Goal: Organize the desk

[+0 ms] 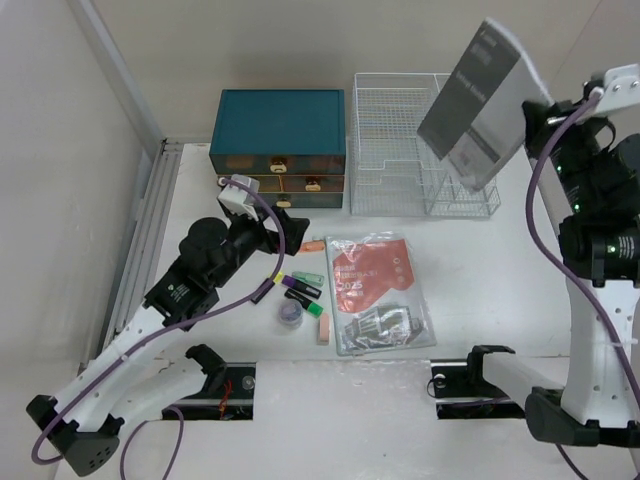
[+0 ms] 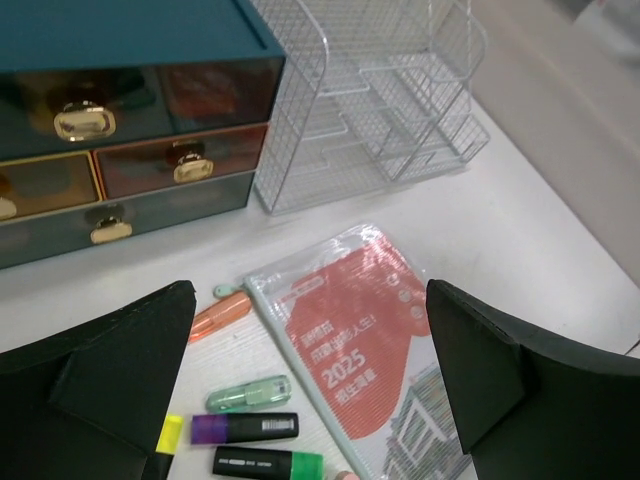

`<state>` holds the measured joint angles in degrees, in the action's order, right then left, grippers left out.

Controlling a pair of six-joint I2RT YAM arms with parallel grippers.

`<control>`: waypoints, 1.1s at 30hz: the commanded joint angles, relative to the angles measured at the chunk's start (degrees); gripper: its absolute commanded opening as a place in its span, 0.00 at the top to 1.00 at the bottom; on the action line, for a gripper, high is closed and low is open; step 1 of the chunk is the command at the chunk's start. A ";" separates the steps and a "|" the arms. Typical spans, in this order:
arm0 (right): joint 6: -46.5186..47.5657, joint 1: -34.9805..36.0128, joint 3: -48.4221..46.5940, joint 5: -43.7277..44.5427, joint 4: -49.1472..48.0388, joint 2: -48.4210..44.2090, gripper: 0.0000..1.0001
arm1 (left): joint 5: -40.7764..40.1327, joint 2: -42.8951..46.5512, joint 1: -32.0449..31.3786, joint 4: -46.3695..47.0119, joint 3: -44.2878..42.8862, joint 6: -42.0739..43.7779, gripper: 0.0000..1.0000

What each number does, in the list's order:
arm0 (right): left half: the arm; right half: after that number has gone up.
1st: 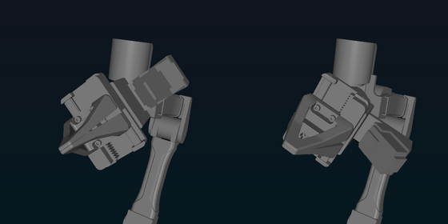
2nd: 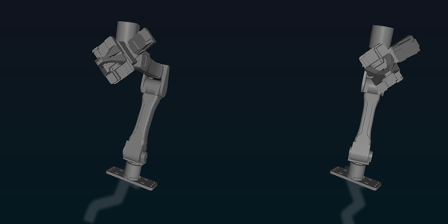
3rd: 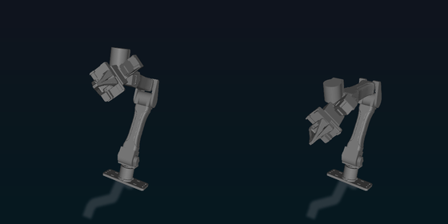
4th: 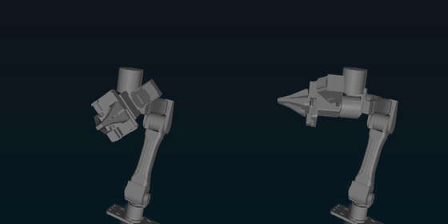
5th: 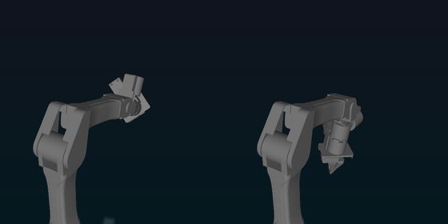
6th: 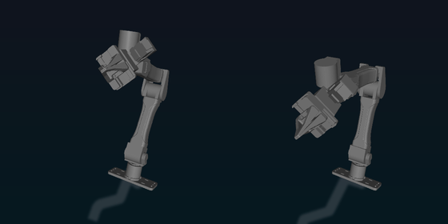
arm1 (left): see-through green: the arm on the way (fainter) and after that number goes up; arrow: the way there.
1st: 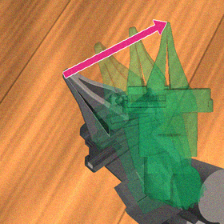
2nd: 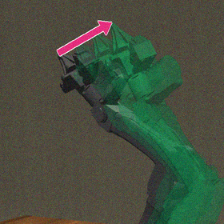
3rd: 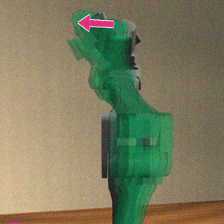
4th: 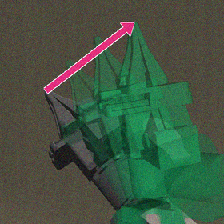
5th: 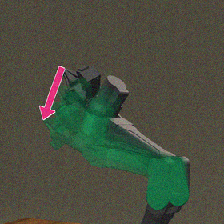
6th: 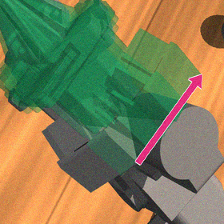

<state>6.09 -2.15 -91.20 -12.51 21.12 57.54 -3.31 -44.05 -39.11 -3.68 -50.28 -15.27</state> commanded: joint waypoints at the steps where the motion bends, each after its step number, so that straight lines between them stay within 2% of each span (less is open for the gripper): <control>1: -0.39 0.57 -6.18 14.86 -14.86 3.53 1.00 | 0.76 -0.50 0.44 0.26 0.89 1.20 0.00; 6: 2.78 2.75 -5.66 26.37 -22.08 8.64 1.00 | 0.76 -0.51 0.44 0.26 1.41 2.25 0.00; 11: 11.91 7.95 1.27 34.48 -34.10 12.50 1.00 | 0.76 -0.51 0.44 0.26 1.94 2.26 0.00; 24: 12.99 9.71 3.40 31.94 -41.51 26.74 1.00 | 0.76 -1.56 0.44 0.26 2.47 2.79 0.00; 33: 12.99 9.71 7.00 26.67 -53.29 36.84 1.00 | 1.81 -3.32 0.97 0.26 2.47 3.31 0.00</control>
<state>18.72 7.20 -83.77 16.91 -16.43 93.89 -2.79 -47.18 -38.65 -5.13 -48.21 -12.88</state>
